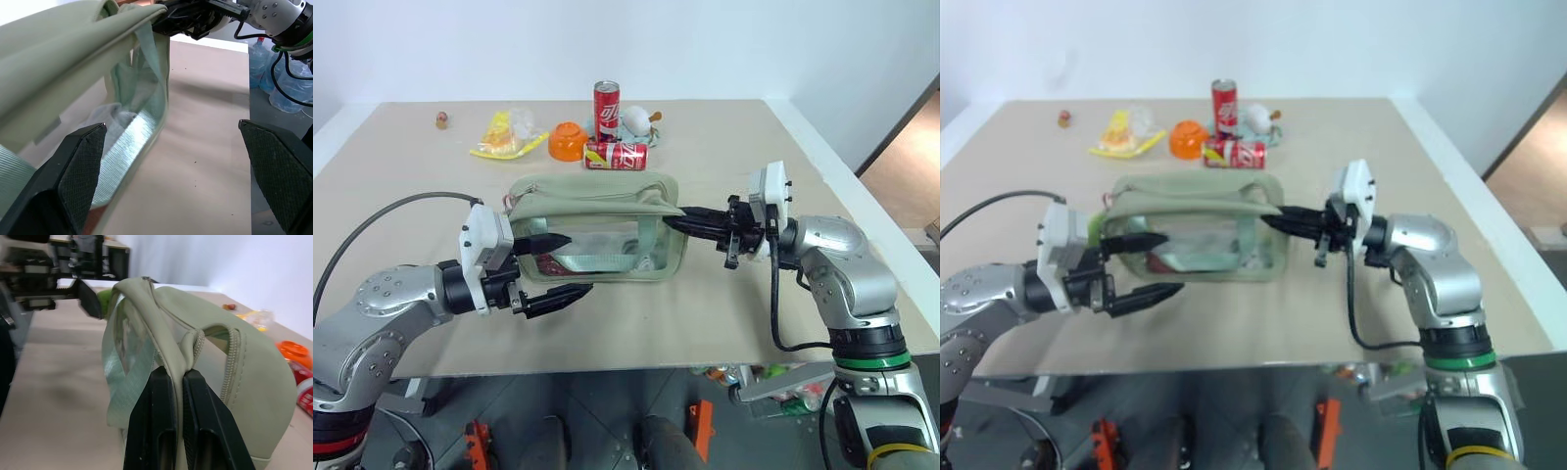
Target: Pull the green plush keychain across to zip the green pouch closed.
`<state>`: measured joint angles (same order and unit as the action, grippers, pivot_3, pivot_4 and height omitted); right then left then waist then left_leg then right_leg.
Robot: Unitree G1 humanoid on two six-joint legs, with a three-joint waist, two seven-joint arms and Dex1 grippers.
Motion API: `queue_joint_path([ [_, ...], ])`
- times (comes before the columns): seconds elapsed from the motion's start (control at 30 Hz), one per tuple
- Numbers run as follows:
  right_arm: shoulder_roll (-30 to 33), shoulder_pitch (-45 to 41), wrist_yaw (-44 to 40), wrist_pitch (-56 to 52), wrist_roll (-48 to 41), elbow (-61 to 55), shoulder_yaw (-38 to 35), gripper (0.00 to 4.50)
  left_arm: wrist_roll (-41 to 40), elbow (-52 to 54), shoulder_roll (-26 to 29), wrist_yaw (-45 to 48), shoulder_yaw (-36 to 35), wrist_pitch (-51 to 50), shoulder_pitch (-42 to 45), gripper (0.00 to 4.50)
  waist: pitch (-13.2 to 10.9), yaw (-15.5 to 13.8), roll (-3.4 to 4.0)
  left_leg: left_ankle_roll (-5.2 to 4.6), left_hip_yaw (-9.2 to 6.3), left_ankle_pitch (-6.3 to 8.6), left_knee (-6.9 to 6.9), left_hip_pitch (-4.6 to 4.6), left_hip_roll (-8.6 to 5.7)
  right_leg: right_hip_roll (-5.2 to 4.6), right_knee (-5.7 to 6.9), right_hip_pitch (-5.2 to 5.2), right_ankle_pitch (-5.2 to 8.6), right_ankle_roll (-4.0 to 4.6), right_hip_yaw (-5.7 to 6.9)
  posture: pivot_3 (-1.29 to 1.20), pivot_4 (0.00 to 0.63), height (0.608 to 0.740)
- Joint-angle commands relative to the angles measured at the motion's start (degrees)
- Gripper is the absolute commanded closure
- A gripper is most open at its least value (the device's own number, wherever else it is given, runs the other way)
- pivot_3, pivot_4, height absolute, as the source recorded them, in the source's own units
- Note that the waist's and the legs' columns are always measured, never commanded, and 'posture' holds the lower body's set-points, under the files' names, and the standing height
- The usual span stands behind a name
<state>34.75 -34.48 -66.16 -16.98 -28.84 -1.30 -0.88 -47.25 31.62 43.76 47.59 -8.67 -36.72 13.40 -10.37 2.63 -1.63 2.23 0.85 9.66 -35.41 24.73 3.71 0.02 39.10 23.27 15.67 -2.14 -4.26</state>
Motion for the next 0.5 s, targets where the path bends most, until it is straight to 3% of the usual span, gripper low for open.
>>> queue_joint_path([
  [0.03, 0.7, -0.8, -1.3, 2.4, 0.9, 0.8, -0.4, 4.47, 0.3, 1.4, 0.5, -0.2, -0.9, 0.5, -0.2, 0.00, 0.0, 0.0, 0.00, 0.00, 0.00, 0.00, 0.00, 0.00, 0.00, 0.00, 0.00, 0.00, -0.02, 0.03, 0.00, 0.00, 0.150, 0.740],
  [0.17, 0.2, 0.8, -0.4, 2.8, 1.4, 0.2, -0.4, 4.47, -1.2, 2.1, 0.4, -0.9, -2.6, 0.1, -0.2, 0.00, 0.0, 0.0, 0.00, 0.00, 0.00, 0.00, 0.00, -0.02, 0.01, 0.01, 0.00, 0.00, -0.06, 0.10, 0.00, 0.00, 0.150, 0.740],
  [0.4, 1.3, 2.8, -0.1, 2.7, 1.3, -0.6, -1.1, 4.47, -19.9, -0.2, 3.2, -9.6, -21.2, -8.0, -3.3, 0.00, 0.0, 0.2, 0.00, 0.00, 0.01, 0.00, -0.01, -0.06, 0.10, 0.05, 0.03, -0.01, -0.03, 0.03, 0.00, 0.00, 0.150, 0.740],
  [0.5, 1.4, 2.8, 0.2, 2.4, 1.1, -1.0, -1.1, 4.47, -20.5, -1.1, 5.3, -9.7, -25.7, -9.2, -7.0, 0.00, 0.0, 0.1, 0.00, 0.01, -0.02, -0.01, -0.01, -0.09, 0.10, 0.05, 0.04, -0.04, -0.03, 0.03, 0.02, 0.00, 0.150, 0.740],
])
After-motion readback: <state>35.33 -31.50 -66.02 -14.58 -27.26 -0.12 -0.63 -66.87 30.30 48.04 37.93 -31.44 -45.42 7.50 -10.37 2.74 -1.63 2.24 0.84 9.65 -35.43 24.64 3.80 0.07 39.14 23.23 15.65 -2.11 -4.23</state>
